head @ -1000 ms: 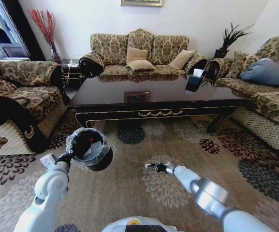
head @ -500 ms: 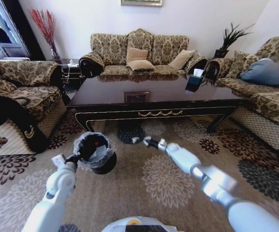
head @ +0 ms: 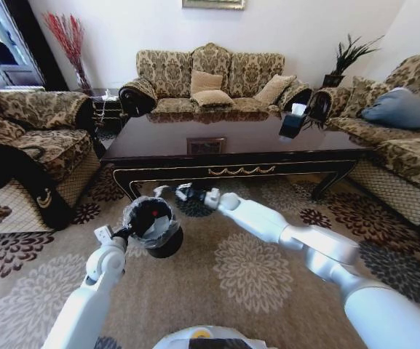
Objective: Move to the front of the table and pick up the trash from the floor, then place it into the trash bin.
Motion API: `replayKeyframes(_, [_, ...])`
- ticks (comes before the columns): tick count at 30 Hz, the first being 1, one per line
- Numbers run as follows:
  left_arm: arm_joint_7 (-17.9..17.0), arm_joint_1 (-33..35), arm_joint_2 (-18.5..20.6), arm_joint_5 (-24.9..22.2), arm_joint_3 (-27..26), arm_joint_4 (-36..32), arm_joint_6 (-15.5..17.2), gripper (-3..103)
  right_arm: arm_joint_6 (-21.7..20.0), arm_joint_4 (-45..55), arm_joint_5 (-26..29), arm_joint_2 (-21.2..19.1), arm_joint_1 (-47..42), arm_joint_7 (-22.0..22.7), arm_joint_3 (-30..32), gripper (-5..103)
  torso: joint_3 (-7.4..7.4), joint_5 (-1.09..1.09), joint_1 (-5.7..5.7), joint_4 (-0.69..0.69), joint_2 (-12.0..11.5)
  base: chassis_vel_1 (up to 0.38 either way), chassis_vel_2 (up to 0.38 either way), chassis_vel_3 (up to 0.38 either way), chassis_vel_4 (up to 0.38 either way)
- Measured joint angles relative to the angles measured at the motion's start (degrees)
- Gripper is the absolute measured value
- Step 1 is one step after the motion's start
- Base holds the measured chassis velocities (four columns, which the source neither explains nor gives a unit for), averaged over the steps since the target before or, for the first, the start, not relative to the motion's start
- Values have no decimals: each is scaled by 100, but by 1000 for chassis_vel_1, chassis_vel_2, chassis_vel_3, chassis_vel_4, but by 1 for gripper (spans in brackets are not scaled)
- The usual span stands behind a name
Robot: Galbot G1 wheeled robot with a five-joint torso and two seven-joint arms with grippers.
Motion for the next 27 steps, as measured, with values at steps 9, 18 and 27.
replayKeyframes(9, [48,12,26,-10,-10,-86,0,3,64,73,-206,-95,-91,216,-48,29,0,0,0,-2,0,0,0,0,0])
replayKeyframes(18, [50,57,20,2,-43,-126,0,3,200,52,-379,-239,-211,176,138,56,0,1,-2,-1,0,0,0,0,0])
replayKeyframes(27, [36,208,13,-2,-215,-296,1,3,518,-277,-987,-257,-150,-591,378,89,-1,1,-2,2,0,0,0,0,0])
